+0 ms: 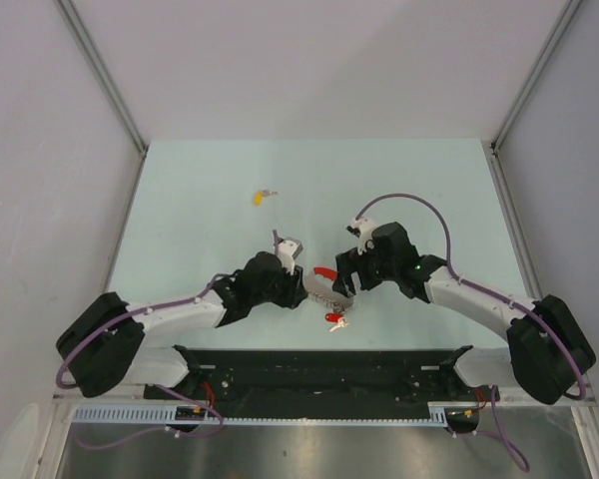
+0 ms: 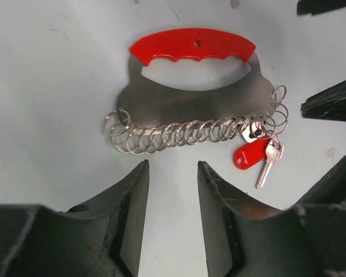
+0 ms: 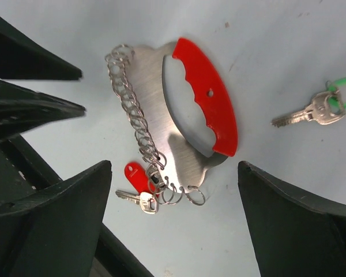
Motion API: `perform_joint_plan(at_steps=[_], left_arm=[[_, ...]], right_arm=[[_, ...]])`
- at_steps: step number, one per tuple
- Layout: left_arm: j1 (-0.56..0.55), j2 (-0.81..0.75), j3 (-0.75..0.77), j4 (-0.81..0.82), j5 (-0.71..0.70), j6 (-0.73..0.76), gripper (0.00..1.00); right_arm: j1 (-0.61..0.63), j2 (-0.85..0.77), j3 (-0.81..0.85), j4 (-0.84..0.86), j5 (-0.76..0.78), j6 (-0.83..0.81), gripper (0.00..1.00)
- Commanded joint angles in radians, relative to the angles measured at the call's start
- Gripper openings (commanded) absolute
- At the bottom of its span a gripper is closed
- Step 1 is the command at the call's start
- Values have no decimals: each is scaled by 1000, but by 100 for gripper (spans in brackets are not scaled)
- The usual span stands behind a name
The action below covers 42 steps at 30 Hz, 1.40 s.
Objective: Put the keys on the keyring
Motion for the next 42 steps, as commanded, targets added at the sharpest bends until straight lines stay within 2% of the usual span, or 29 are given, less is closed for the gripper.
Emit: perform_joint_plan(at_steps=[1,7,20,24,29,37,42], left_arm=[[-6,67,71,37,103,-56,42],[-9,179,126,43,132,-70,35],[-10,274,198,-55,66,-91,38],[-10,293,205,-67,66,-93,42],[-10,320,223,-66,95,-81,41],[-15,296,228,-55,123,-87,26],[-15,270,218,-63,114,-84,10]], right_arm=[[-22,-73,-8,46,13,19,94],[-29,-86,-17,41,11,2,94],[-43,-70,-29,66,-12,-17,93],[-42,-60,-35,83,-27,-17,93],[-42,-54,-49,99,-35,-15,92],[-40,-77,-75,110,-33,-10,92],[-42,-91,-80,107,-36,-10,92]])
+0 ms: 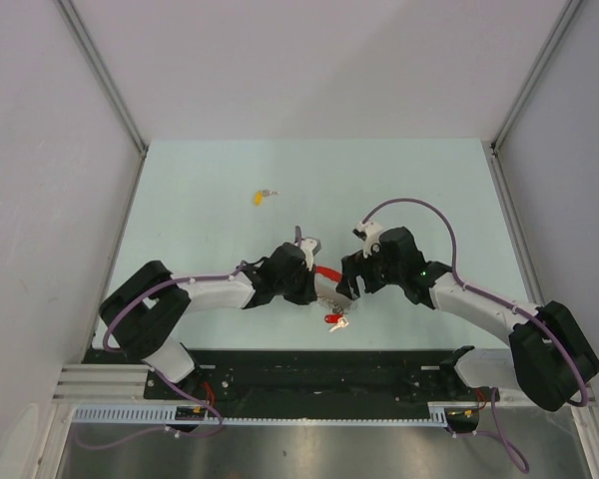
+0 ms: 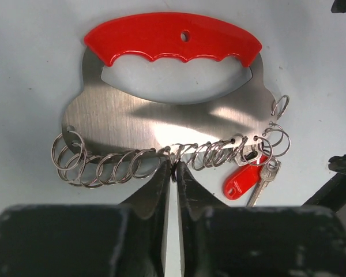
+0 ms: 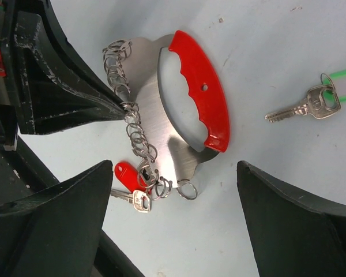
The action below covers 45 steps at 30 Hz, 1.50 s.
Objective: Put the keys on the keyring
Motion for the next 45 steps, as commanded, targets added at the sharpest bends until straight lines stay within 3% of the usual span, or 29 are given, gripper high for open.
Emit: perform_joint_plan(at_steps=[1,5,17,24,30,37,43,45], left_arm=[[-6,-52,21,-5,-8,-4,8],[-6,-112,15,-33,-44,34,0],[-4,-282,46,-47,-90,374,1],[-3,-343,58,-50,-45,551,1],[19,-374,121,-155,71,645,0],[120,-402,208,-267,295,804,0],[138,-405,265,-358,412,973,1],[144,-408,277,-392,475,997,0]], right_arm=[[-4,-32,-3,34,-9,-6,91],[-2,-49,-4,33,-16,-12,91],[4,-130,-21,233,-99,-35,92],[-19,-181,-44,361,-220,-35,85],[-27,-230,-47,349,-231,-35,82],[-30,-268,-47,361,-227,-42,77],[-28,-256,-47,421,-242,-112,67],[-27,-250,-49,459,-269,-127,59]])
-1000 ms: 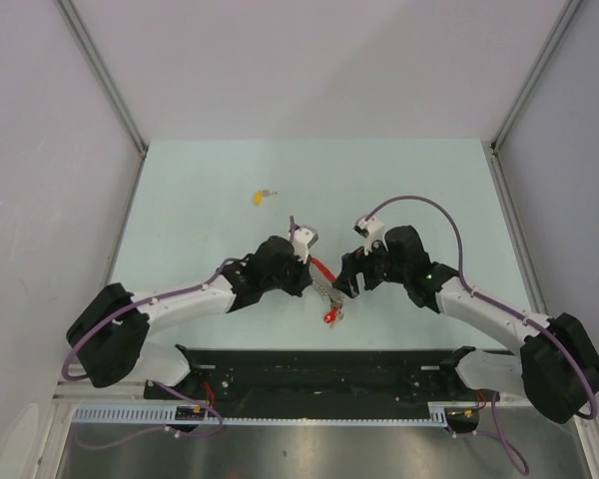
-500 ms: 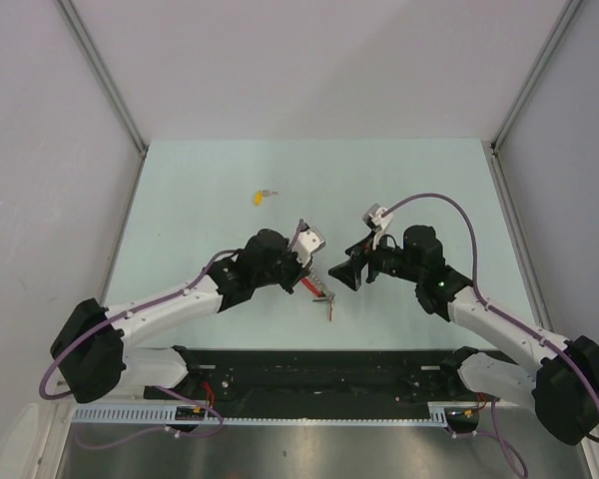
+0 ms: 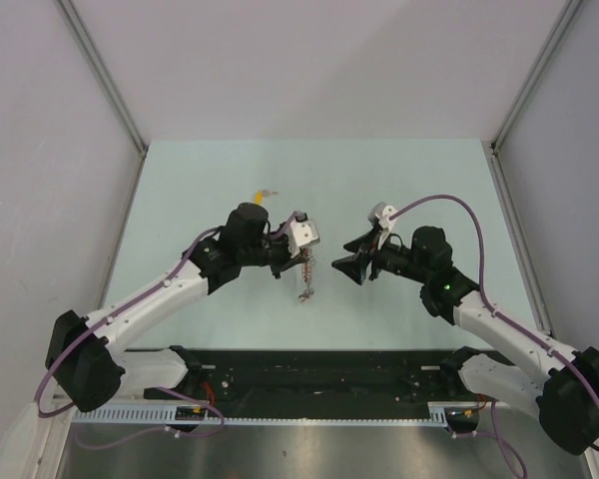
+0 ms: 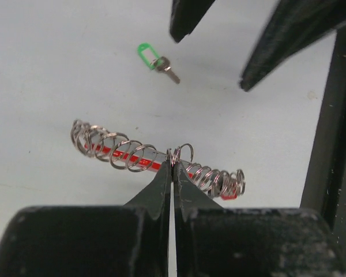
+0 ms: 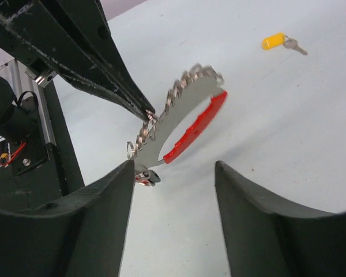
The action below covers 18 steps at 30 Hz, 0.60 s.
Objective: Put the keys on the keyring
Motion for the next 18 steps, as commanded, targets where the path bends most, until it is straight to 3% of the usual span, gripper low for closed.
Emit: perform_joint_plan(at_steps=[1,8,18], left_arm=[[10,-41,62,-73,190,146,0],[12,-61,51,-75,272,160,0],[12,-62,45,-49,321,138,1]], right_arm=[[-3,7,6,122,-53,-63,58],[22,64,17,162,-124,-115,51],[89,98,24,131,-55,-175,38]])
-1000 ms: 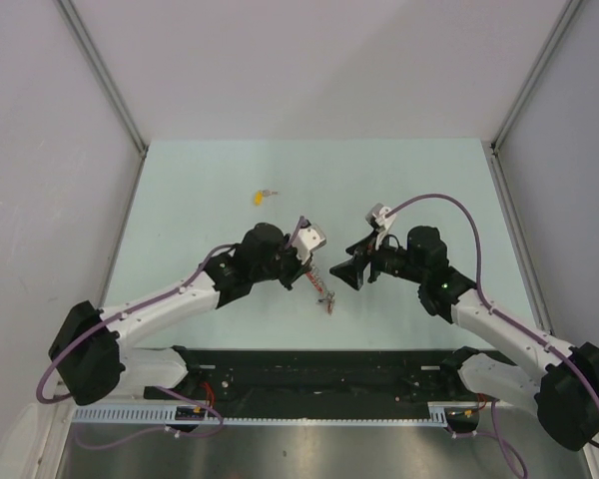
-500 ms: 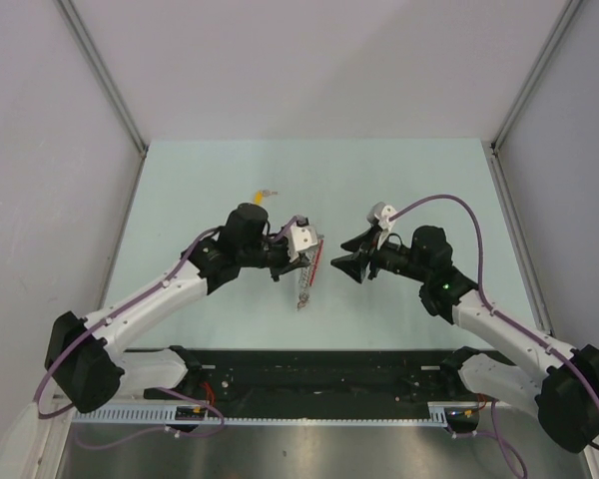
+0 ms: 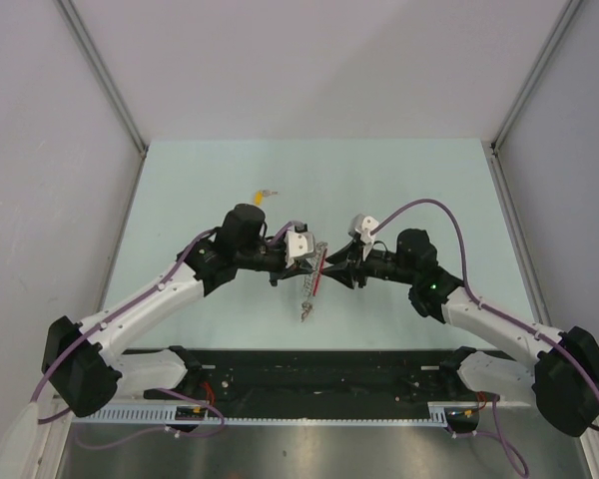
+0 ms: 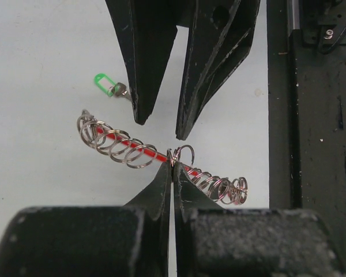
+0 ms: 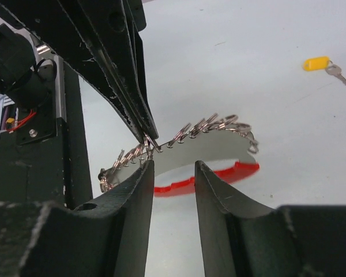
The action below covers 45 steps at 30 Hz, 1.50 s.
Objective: Put the keys on the keyring
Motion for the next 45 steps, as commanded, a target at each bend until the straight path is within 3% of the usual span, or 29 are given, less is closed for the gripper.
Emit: perform_joint_plan(at_steps=[1,9,18,38,45], left_arm=[[6,-29,31,22,94,28,0],[6,-26,29,11,86,36,0],[6,-23,29,13,77,34,0],[6,-22,28,31,42,7,0],[6,-28,25,48,40,-9,0]], right_arm=[[9,4,25,28,66,-35,38],[-53,-14,25,71,128,46,42],[-13,4,25,51,1,57,42],[33,16,23,0,-72,68,33],[47,55,19,51,-81,105,25]])
